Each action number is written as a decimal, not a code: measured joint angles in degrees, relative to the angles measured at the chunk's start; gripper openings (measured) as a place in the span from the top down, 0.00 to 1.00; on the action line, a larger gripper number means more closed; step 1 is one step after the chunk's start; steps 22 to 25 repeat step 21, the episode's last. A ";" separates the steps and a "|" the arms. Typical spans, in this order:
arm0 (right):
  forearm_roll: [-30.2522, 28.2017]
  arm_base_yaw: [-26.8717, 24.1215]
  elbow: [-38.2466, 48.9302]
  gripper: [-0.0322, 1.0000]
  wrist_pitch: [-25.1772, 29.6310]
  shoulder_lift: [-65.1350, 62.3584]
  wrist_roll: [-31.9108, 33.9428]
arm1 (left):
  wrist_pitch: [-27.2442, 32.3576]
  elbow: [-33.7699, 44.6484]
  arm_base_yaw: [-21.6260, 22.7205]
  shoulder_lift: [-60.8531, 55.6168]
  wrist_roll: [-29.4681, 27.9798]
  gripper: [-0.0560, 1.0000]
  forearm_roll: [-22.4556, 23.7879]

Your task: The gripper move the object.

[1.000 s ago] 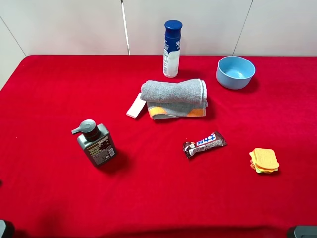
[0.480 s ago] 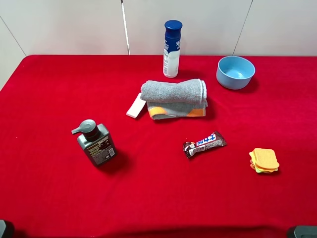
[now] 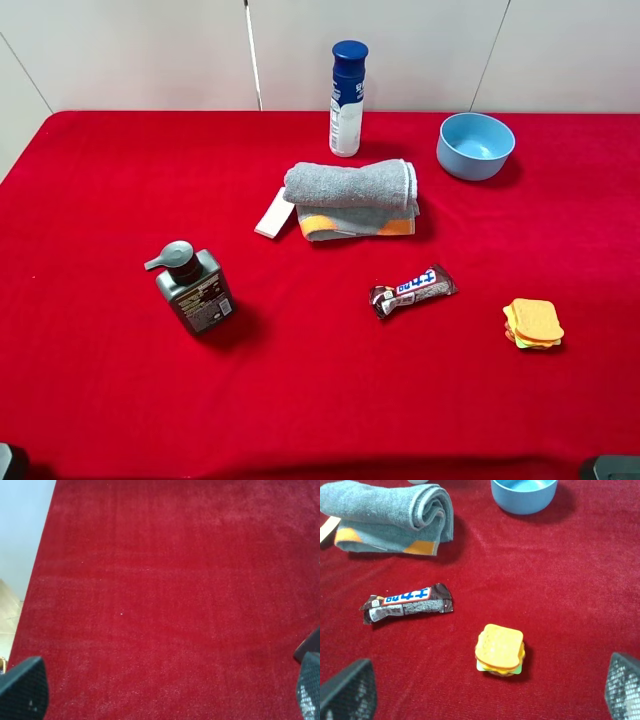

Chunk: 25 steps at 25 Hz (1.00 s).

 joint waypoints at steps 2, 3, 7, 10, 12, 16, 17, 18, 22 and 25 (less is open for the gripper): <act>0.00 0.00 0.00 0.30 0.00 0.00 0.00 | 0.00 0.00 0.00 0.00 0.00 0.01 0.00; 0.11 0.00 0.00 0.30 0.00 0.00 0.00 | 0.00 0.00 0.00 0.00 0.00 0.01 0.00; 0.11 0.00 0.00 0.30 0.00 0.00 0.00 | 0.00 0.00 0.00 0.00 0.00 0.01 0.00; 0.11 0.00 0.00 0.30 0.00 0.00 0.00 | 0.00 0.00 0.00 0.00 0.00 0.01 0.00; 0.11 0.00 0.00 0.30 0.00 0.00 0.00 | 0.00 0.00 0.00 0.00 0.00 0.01 0.00; 0.11 0.00 0.00 0.30 0.00 0.00 0.00 | 0.00 0.00 0.00 0.00 0.00 0.01 0.00; 0.11 0.00 0.00 0.30 0.00 0.00 0.00 | 0.00 0.00 0.00 0.00 0.00 0.01 0.00; 0.11 0.00 0.00 0.30 0.00 0.00 0.00 | 0.00 0.00 0.00 0.00 0.00 0.01 0.00; 0.11 0.00 0.00 0.30 0.00 0.00 0.00 | 0.00 0.00 0.00 0.00 0.00 0.01 0.00; 0.11 0.00 0.00 0.30 0.00 0.00 0.00 | 0.00 0.00 0.00 0.00 0.00 0.01 0.00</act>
